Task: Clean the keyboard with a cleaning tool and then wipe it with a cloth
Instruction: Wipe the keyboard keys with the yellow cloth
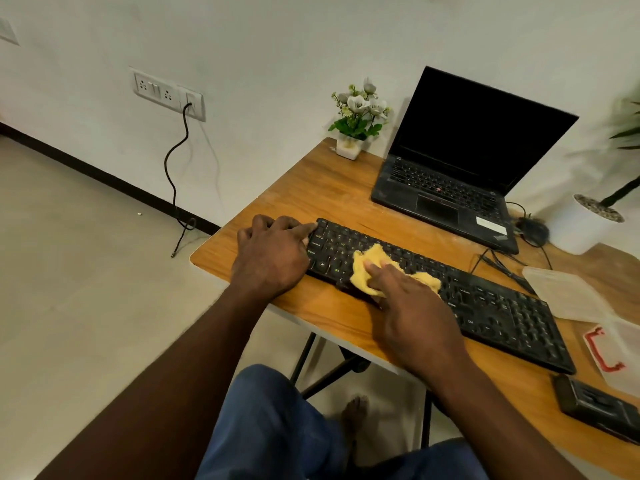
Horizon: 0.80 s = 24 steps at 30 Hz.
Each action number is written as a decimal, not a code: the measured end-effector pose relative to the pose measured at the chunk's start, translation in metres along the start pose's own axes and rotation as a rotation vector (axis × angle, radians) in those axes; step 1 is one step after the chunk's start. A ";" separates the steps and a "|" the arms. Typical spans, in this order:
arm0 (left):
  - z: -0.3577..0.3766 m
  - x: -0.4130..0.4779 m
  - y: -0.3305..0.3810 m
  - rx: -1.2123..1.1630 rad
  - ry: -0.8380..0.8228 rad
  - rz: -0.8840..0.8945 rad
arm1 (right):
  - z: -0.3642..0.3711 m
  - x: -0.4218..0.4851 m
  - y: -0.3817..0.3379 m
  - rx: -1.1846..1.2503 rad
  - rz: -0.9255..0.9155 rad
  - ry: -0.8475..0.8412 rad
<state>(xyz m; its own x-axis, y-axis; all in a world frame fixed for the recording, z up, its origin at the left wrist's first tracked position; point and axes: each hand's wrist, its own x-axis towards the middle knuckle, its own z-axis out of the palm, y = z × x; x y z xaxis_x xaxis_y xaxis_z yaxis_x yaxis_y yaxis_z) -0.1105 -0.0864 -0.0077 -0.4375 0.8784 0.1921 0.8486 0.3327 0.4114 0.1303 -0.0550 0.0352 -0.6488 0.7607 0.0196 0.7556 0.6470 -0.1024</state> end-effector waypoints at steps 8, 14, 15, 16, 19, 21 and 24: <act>-0.003 0.000 0.001 -0.006 -0.051 -0.015 | 0.029 0.020 -0.054 0.207 -0.140 0.105; -0.004 0.000 0.002 0.007 -0.037 -0.026 | 0.013 0.022 -0.048 0.065 -0.205 0.009; -0.003 0.001 0.002 0.007 -0.029 -0.025 | 0.009 0.014 -0.038 0.046 -0.202 -0.001; -0.003 0.001 0.002 0.003 -0.024 -0.026 | 0.006 0.005 -0.026 0.041 -0.188 -0.008; -0.003 0.001 0.002 -0.014 -0.015 -0.027 | 0.002 -0.026 0.017 0.058 -0.118 0.005; -0.002 0.000 0.003 -0.007 -0.003 -0.024 | 0.002 -0.044 0.041 0.073 -0.096 0.062; -0.001 -0.006 0.006 0.016 0.043 -0.026 | 0.006 -0.061 0.063 0.150 -0.077 0.154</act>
<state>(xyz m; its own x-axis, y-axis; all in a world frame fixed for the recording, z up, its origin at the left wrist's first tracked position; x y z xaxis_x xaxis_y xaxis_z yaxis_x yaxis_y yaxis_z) -0.1037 -0.0901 -0.0054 -0.4712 0.8542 0.2198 0.8415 0.3608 0.4021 0.2171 -0.0613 0.0219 -0.6741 0.7154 0.1836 0.6746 0.6976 -0.2414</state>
